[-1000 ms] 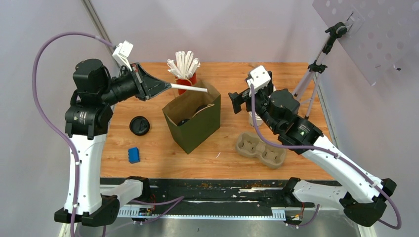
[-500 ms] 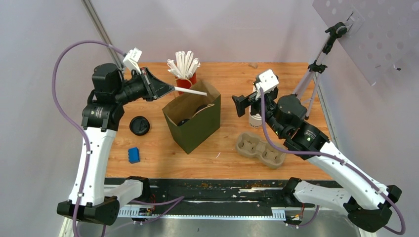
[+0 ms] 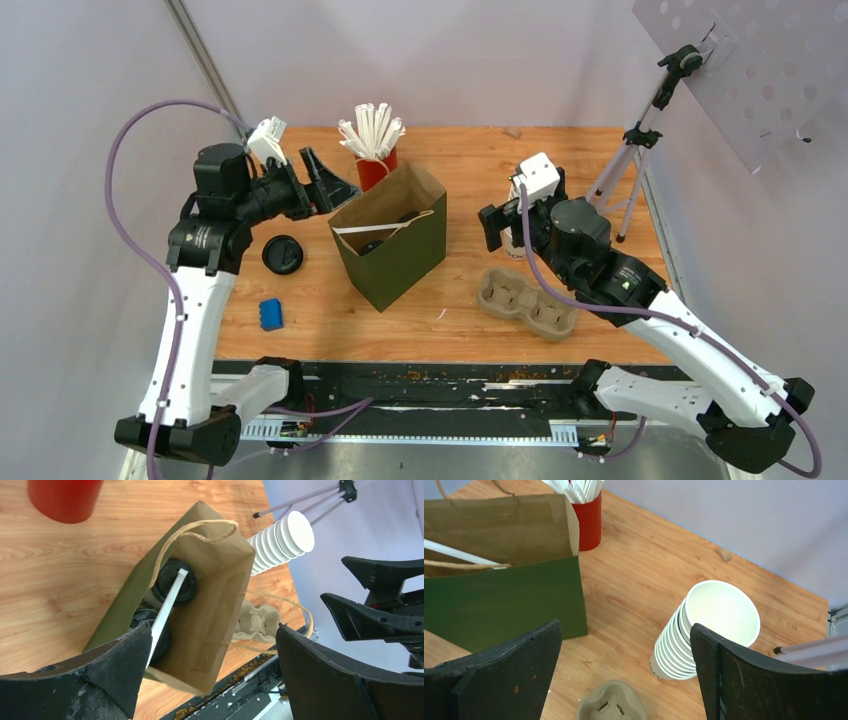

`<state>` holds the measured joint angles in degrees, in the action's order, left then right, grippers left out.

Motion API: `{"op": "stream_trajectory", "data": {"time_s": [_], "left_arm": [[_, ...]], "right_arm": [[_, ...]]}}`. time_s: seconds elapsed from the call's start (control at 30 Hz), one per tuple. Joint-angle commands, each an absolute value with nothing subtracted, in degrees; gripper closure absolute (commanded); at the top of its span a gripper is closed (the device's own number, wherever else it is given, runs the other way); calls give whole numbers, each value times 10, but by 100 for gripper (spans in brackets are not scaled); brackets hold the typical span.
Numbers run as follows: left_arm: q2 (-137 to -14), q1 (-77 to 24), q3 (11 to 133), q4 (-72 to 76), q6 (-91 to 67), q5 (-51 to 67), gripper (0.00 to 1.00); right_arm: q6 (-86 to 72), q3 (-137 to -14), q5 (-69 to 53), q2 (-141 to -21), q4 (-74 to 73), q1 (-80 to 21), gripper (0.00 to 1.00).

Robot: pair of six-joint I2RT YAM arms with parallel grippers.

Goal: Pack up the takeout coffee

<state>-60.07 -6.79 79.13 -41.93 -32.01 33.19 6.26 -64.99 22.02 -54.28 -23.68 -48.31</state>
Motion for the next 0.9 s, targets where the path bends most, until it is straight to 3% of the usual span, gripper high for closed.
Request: {"op": "stream_trajectory", "data": {"time_s": [0.0,0.13,0.3,0.53,0.67,0.87], "left_arm": [[-558,-70,830,-498,-278,257,0],[-535,-76,812,-522,-254,249,0],[-492,-91,744,-439,-302,295,0],[-443,-91,743,-406,-307,292,0],[-441,-94,788,-427,-290,277,0],[-414,-94,786,-441,-276,250,0]], "right_arm": [[46,-699,215,-525,-303,-482,0],[23,-720,240,-507,-345,-482,0],[-41,-736,302,-470,-379,-483,0],[-162,-823,331,-486,-540,-482,0],[-227,-877,291,-510,-601,-482,0],[-247,-863,253,-498,-595,-483,0]]}}
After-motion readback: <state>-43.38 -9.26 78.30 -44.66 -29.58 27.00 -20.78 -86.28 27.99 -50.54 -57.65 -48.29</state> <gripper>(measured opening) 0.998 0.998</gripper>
